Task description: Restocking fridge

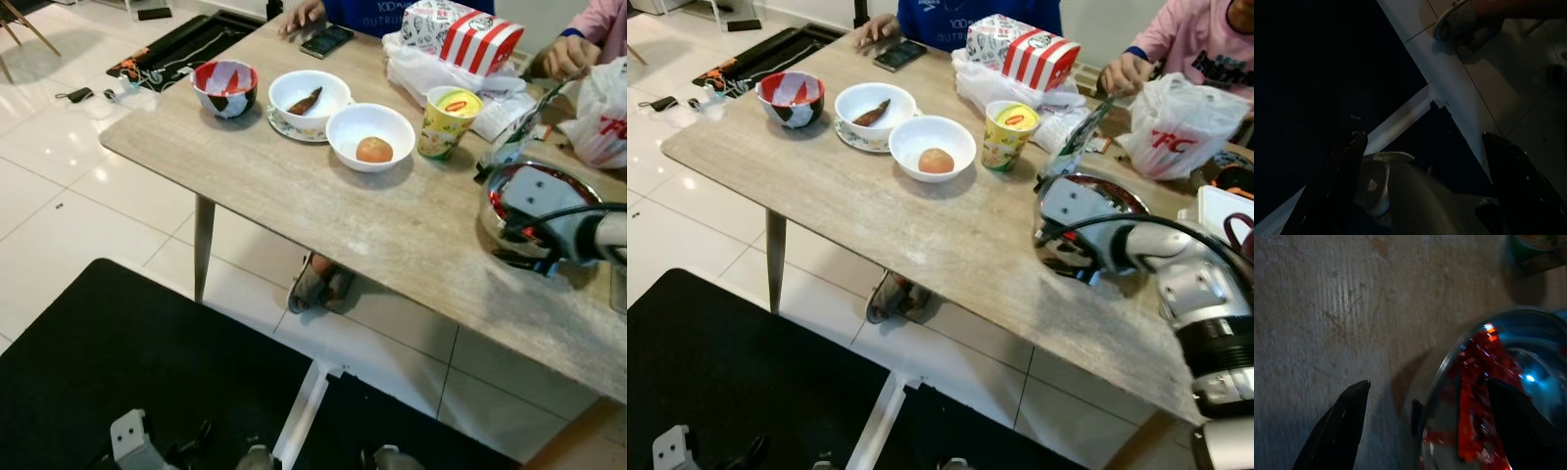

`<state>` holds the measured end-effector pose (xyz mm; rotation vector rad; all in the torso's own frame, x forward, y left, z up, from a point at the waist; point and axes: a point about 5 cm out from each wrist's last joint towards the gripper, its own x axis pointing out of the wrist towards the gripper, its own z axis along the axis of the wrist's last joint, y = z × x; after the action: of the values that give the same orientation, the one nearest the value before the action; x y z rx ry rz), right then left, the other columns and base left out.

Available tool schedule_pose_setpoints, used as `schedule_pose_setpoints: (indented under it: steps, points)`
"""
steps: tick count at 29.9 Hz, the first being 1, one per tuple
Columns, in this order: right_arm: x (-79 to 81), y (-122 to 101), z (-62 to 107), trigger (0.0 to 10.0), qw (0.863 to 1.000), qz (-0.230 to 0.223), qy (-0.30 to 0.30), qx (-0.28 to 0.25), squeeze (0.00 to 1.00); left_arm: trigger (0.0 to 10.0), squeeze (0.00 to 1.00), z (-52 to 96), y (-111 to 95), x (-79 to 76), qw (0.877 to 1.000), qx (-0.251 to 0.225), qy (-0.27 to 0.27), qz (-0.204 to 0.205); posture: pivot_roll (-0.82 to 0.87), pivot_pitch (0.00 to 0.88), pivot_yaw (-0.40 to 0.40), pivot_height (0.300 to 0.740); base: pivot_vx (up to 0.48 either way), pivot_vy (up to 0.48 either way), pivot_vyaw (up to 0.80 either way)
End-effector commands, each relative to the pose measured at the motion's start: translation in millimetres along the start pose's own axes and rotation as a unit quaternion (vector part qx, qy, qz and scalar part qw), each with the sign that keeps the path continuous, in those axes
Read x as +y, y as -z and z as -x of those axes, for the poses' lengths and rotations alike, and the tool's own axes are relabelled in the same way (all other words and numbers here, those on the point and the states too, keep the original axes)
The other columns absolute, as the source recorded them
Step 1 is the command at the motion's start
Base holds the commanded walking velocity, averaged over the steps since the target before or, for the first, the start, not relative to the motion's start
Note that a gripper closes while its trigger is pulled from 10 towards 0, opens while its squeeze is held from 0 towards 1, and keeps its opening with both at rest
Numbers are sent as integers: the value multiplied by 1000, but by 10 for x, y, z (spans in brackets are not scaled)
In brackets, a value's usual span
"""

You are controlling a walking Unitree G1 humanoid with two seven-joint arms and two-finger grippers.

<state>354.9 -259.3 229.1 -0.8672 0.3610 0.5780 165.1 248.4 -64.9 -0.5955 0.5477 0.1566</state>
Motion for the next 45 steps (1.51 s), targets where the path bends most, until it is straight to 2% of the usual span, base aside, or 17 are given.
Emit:
schedule_pose_setpoints:
  steps: [1, 3, 4, 5, 14, 22, 25, 30, 34, 37, 38, 40, 45]
  points:
    - [48, 67, -44, 10000, 1000, -4, -16, 25, 0, 10000, 0, 62, 163, 21, 1000, 23, -13, 8, -7, 178, -55, 740, 0, 0, 0]
    - [67, 75, -61, 10000, 999, 2, -23, 33, 0, 10000, 0, 61, 169, 16, 1000, 24, -13, 7, -7, 178, -55, 740, 0, 0, 0]
    - [78, 92, -78, 3922, 999, 6, -26, 45, 0, 10000, 0, 58, 178, 9, 1000, 26, -12, 6, -5, 174, -51, 740, 0, 0, 0]
    - [90, 102, -98, 0, 998, 6, -27, 55, 0, 10000, 0, 55, 189, -1, 1000, 29, -10, 4, -3, 171, -51, 740, 0, 0, 0]
    - [89, 171, -168, 0, 995, 10, -15, 96, 0, 10000, 0, 28, 142, -13, 1000, 24, -7, -2, 6, 158, -46, 740, 0, 0, 0]
    - [48, 114, -161, 0, 997, 12, -7, 81, 0, 10000, 0, 2, 94, -24, 1000, 18, -4, -5, 7, 152, -47, 740, 0, 0, 0]
    - [16, 50, -140, 0, 998, 13, -6, 56, 0, 10000, 0, -11, 85, -38, 1000, 17, -2, -5, 4, 147, -47, 740, 0, 0, 0]
    - [7, -80, -62, 0, 999, 26, -38, -5, 0, 10000, 0, -23, 116, -72, 1000, 23, 1, -6, -3, 144, -44, 740, 0, 0, 0]
    - [5, -106, -32, 0, 998, 36, -45, -20, 0, 10000, 0, -26, 118, -77, 1000, 24, 2, -7, -3, 140, -43, 740, 0, 0, 0]
    - [52, -248, 165, 0, 988, 51, -102, -100, 0, 10000, 0, -35, 119, -89, 1000, 28, 6, -11, 0, 127, -40, 740, 0, 0, 0]
    - [52, -248, 165, 0, 988, 51, -102, -100, 0, 10000, 0, -35, 119, -89, 1000, 28, 6, -11, 0, 127, -40, 740, 0, 0, 0]
    - [99, -313, 285, 0, 979, 52, -140, -138, 0, 10000, 0, -41, 118, -95, 999, 31, 6, -13, -2, 124, -37, 740, 0, 0, 0]
    - [217, -405, 489, 0, 959, 55, -212, -181, 0, 10000, 0, -62, 123, -127, 999, 34, 11, -15, -6, 124, -34, 740, 0, 0, 0]
